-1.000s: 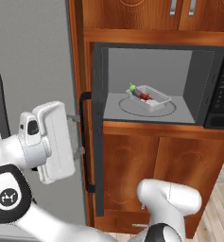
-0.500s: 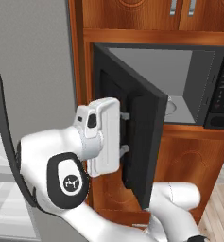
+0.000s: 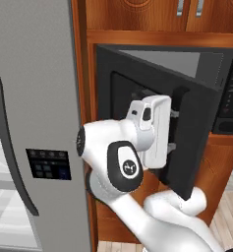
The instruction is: Place the tupperware containing the fish and eggplant meal in the microwave. Close the microwave door and press the start button to reheat the meal.
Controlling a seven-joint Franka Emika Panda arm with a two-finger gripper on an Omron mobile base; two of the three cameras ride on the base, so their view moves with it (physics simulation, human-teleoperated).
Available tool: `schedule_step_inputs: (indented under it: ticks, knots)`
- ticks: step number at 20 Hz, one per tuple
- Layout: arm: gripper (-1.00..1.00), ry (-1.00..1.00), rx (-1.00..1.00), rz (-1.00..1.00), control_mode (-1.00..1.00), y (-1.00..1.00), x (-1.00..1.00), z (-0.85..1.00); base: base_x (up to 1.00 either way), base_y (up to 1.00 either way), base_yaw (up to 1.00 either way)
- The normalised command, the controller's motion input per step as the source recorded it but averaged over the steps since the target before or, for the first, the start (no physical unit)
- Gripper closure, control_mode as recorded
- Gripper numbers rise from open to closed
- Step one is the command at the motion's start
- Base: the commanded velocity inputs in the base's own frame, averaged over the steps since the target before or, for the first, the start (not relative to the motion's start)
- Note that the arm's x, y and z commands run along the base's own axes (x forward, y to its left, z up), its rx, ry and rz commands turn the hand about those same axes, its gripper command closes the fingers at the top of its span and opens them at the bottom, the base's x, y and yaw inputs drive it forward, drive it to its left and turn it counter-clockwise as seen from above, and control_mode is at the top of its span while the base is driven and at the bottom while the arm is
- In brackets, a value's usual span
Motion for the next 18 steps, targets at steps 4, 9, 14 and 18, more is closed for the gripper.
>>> schedule_step_inputs:
  ticks: [4, 9, 14, 18]
  knots:
    - [-1.0, 0.18, 0.0, -0.19, -1.0, -0.81, 0.83, 0.0, 0.0, 0.0, 0.0]
    - [-1.0, 0.25, 0.0, -0.21, -1.0, -0.65, 1.0, 0.0, 0.0, 0.0, 0.0]
    - [-1.0, 0.24, 0.0, -0.2, -1.0, -0.65, 1.0, 0.0, 0.0, 0.0, 0.0]
    - [-1.0, 0.24, 0.0, -0.18, -1.0, -0.65, 1.0, 0.0, 0.0, 0.0, 0.0]
